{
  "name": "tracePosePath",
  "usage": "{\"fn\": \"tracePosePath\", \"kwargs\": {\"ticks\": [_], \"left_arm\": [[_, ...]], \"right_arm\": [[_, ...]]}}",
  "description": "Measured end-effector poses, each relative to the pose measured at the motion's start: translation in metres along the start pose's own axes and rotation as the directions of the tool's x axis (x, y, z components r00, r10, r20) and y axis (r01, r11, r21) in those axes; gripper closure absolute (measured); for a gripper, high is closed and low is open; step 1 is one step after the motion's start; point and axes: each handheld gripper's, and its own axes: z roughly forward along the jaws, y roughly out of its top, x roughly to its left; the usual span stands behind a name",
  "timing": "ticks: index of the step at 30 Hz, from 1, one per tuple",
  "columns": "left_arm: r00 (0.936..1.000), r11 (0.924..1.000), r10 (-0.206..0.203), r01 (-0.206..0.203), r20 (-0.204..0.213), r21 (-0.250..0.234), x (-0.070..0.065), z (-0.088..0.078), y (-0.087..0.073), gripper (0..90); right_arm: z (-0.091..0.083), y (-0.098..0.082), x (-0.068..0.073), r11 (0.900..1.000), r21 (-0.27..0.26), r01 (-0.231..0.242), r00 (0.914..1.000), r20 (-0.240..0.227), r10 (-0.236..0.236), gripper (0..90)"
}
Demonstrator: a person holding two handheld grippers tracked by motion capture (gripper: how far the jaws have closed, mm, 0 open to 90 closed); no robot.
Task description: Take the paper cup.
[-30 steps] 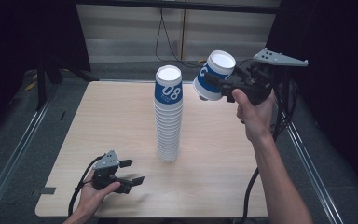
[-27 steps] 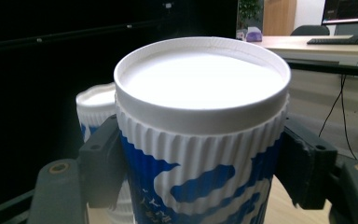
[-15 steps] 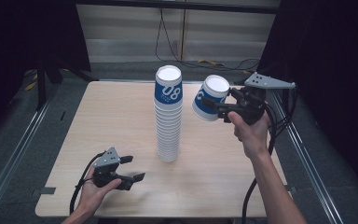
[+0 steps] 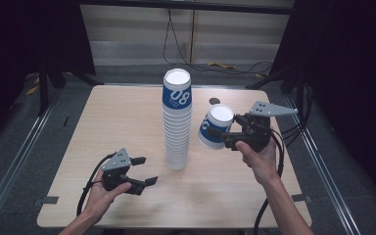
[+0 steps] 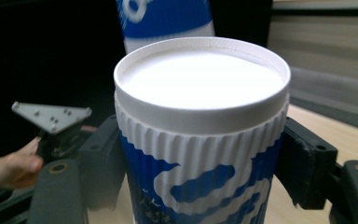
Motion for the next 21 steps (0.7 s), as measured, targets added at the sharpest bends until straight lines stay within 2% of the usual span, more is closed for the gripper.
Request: {"fn": "tracePosePath", "kwargs": {"ticks": [2, 3, 7, 9, 14, 15, 19, 21], "left_arm": [[0.9996, 1.0000, 0.000, 0.000, 0.028, -0.006, -0.003, 0.004, 0.005, 17.4], [0.9992, 0.9999, -0.001, 0.002, 0.041, -0.010, -0.004, 0.006, 0.007, 17.1], [0.9989, 0.9995, 0.008, -0.006, 0.046, -0.032, -0.007, 0.013, 0.012, 16.8], [0.9994, 0.9982, 0.012, -0.010, 0.031, -0.058, -0.009, 0.016, 0.014, 16.1], [0.9981, 0.9965, 0.028, -0.023, 0.055, -0.080, -0.013, 0.020, 0.017, 15.9], [0.9979, 0.9965, 0.031, -0.026, 0.058, -0.079, -0.014, 0.021, 0.017, 15.9], [0.9947, 0.9958, 0.024, -0.015, 0.100, -0.091, -0.017, 0.021, 0.017, 15.9], [0.9940, 0.9952, 0.019, -0.009, 0.107, -0.098, -0.017, 0.021, 0.018, 15.9]], "right_arm": [[0.004, -0.007, 0.002, 1.000, 0.022, 0.009, 0.9999, -0.011, -0.009, 26.7], [0.006, -0.013, 0.003, 1.000, 0.029, -0.002, 0.9996, -0.027, 0.003, 26.7], [0.010, -0.025, 0.004, 0.999, 0.028, -0.016, 0.9988, -0.045, 0.017, 26.7], [0.012, -0.030, 0.003, 0.999, 0.025, -0.028, 0.9976, -0.062, 0.030, 26.7], [0.020, -0.042, 0.005, 0.998, 0.046, -0.032, 0.9963, -0.079, 0.035, 26.7], [0.023, -0.046, 0.006, 0.998, 0.055, -0.020, 0.9956, -0.090, 0.025, 26.7], [0.026, -0.048, 0.007, 0.998, 0.054, -0.023, 0.9937, -0.108, 0.029, 26.7], [0.030, -0.052, 0.011, 0.998, 0.067, -0.013, 0.9921, -0.124, 0.021, 26.7]]}}
